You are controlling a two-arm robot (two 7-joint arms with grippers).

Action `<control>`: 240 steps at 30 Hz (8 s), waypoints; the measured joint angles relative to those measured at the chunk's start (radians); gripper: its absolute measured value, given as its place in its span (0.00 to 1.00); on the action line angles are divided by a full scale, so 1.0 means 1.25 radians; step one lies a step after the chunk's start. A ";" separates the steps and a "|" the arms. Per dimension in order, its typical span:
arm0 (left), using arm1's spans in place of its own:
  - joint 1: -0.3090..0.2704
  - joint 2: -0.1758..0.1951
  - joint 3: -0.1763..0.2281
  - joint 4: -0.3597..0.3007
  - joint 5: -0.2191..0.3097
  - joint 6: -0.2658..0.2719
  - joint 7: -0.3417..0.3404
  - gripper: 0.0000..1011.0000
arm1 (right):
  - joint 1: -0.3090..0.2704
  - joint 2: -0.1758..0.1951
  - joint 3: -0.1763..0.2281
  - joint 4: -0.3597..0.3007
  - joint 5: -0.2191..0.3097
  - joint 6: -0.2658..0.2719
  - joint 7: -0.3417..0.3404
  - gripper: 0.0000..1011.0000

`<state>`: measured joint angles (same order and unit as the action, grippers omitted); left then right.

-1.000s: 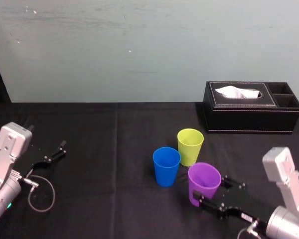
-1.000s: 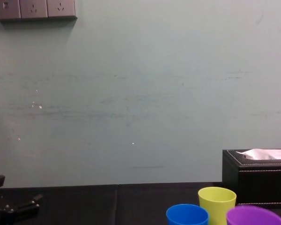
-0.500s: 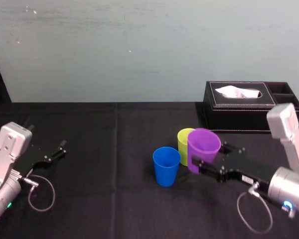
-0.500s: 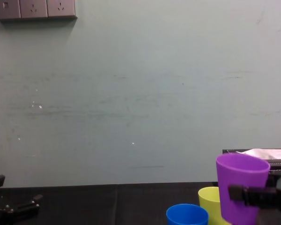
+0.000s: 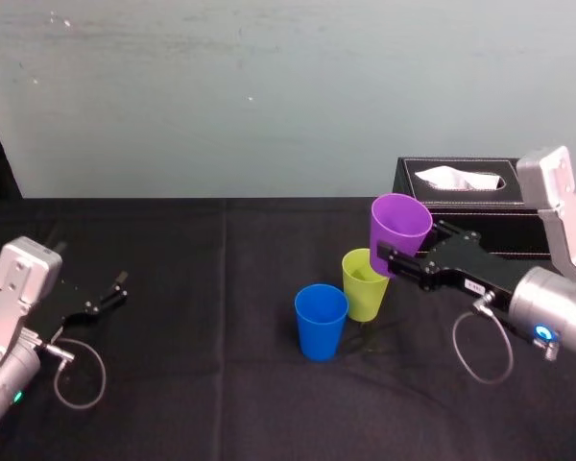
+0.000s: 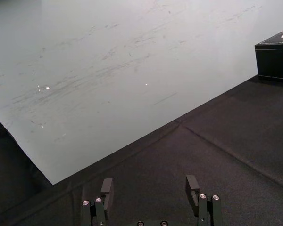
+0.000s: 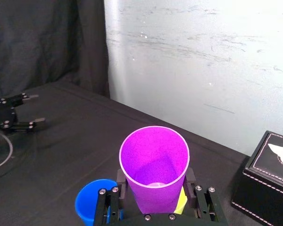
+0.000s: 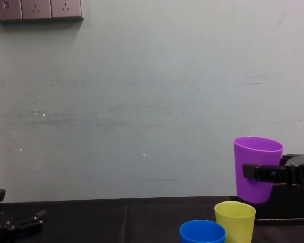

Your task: Stack the three plastic cups sequentially using one hand.

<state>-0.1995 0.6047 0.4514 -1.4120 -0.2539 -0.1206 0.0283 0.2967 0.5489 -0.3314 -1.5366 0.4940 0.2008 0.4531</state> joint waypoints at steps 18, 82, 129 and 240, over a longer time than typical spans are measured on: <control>0.000 0.000 0.000 0.000 0.000 0.000 0.000 0.99 | 0.101 -0.040 -0.042 0.119 -0.010 -0.005 0.016 0.71; 0.000 0.000 0.000 0.000 0.000 0.000 0.000 0.99 | 0.146 -0.084 -0.087 0.238 -0.016 0.019 0.033 0.99; 0.000 0.000 0.000 0.000 0.000 0.000 0.000 0.99 | -0.165 0.022 -0.047 -0.087 -0.037 -0.053 -0.040 0.99; 0.000 0.000 0.000 0.000 0.000 0.000 0.000 0.99 | -0.004 -0.211 -0.083 0.229 -0.174 -0.113 -0.037 0.99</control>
<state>-0.1995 0.6047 0.4514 -1.4120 -0.2539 -0.1205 0.0283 0.2920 0.2852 -0.4346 -1.2499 0.2762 0.0590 0.4066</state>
